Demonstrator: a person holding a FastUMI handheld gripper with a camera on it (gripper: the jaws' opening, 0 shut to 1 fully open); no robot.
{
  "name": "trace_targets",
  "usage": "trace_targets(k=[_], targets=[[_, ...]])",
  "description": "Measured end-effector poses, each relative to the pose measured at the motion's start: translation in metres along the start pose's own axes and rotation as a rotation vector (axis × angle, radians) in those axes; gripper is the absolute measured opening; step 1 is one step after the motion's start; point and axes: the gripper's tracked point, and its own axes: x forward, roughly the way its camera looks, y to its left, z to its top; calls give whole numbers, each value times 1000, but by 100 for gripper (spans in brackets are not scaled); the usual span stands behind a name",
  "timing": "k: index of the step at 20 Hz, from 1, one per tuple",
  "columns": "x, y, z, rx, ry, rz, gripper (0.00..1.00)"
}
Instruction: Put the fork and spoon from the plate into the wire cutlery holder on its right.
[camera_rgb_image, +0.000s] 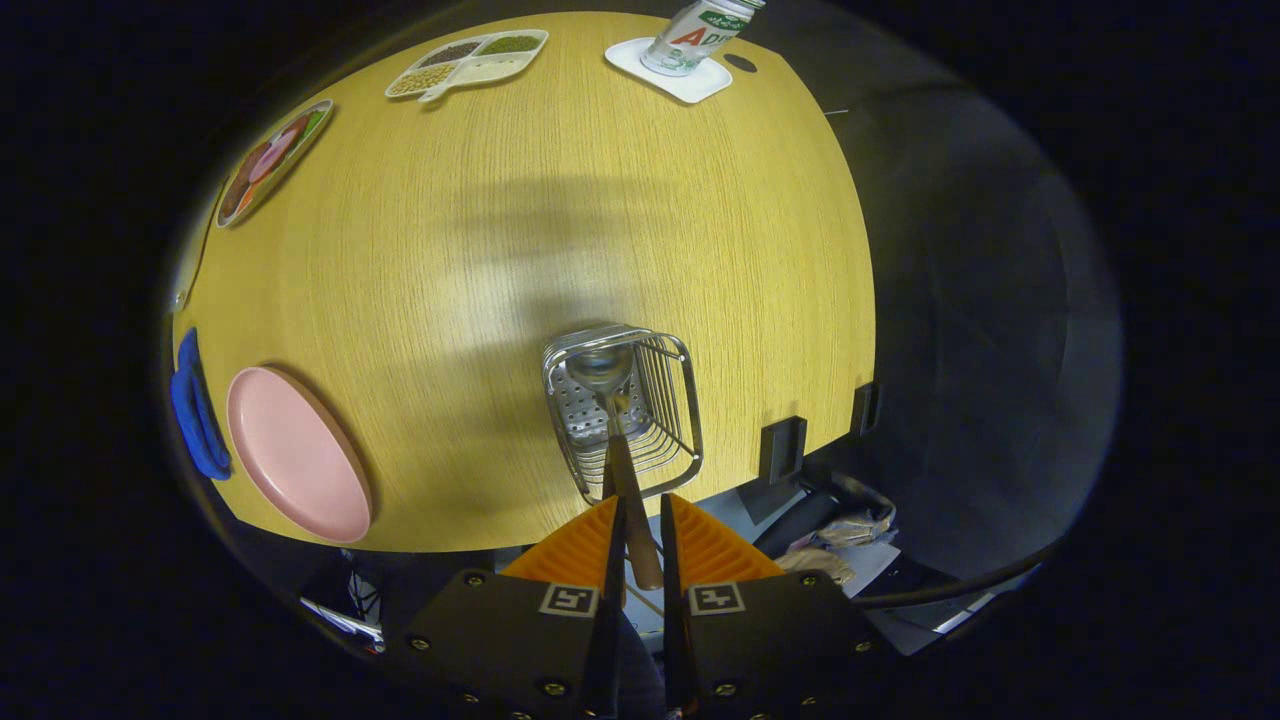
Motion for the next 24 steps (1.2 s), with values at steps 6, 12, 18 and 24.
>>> trace_targets(k=[6, 12, 18, 24], targets=[[0, 6, 6, 9, -35, 42, 89], [-4, 12, 14, 13, -81, 71, 97], [-13, 12, 36, 69, -249, 99, 97], [-52, 4, 71, 176, -575, 129, 97]])
